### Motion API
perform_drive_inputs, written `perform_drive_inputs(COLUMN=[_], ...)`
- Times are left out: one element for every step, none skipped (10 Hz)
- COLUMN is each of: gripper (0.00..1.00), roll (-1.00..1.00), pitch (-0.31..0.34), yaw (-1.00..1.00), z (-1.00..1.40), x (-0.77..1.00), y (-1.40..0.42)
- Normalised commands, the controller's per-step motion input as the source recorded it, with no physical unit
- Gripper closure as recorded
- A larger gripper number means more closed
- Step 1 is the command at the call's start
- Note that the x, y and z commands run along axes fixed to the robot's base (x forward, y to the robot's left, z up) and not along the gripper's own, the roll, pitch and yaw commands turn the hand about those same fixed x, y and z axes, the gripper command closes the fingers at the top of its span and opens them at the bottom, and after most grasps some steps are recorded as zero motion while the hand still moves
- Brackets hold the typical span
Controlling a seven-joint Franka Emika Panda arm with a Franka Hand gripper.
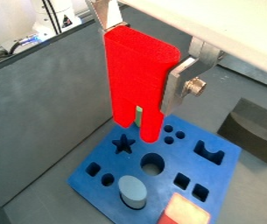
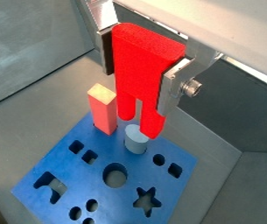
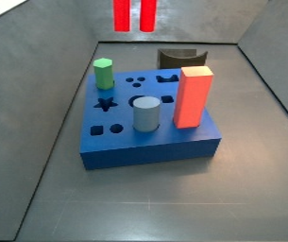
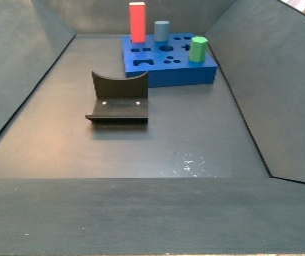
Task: Pick up the square-circle object. Move up. Move to above the board. Insert the square-circle object.
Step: Insert the square-circle object.
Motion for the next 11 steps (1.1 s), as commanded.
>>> perform_drive_inputs(gripper=[1.0,1.0,1.0,1.0,1.0,1.0,1.0,1.0,1.0,1.0,1.0], roll=[0.01,0.03,0.04,0.0,0.0,0.0,0.0,0.0,0.01,0.02,0.0], pitch=[-0.024,-0.017,-0.026,-0.014,-0.027,-0.059,-0.066,-0.076,-0.071,-0.057,-0.036], yaw=[0.09,0.13,0.13,0.09,0.05,0.0,0.0,0.02,0.03,0.03,0.04], z=[-0.48,-0.46,-0.47,-0.46,-0.42,-0.47,-0.54,-0.64,-0.66,-0.61,-0.3], x=[-0.19,-0.21,-0.24,-0.06,-0.02,-0.01,0.0,0.0,0.0,-0.02,0.0], y=[-0.19,-0.21,-0.23,-0.1,-0.09,-0.09,-0.09,-0.15,-0.17,-0.17,-0.07])
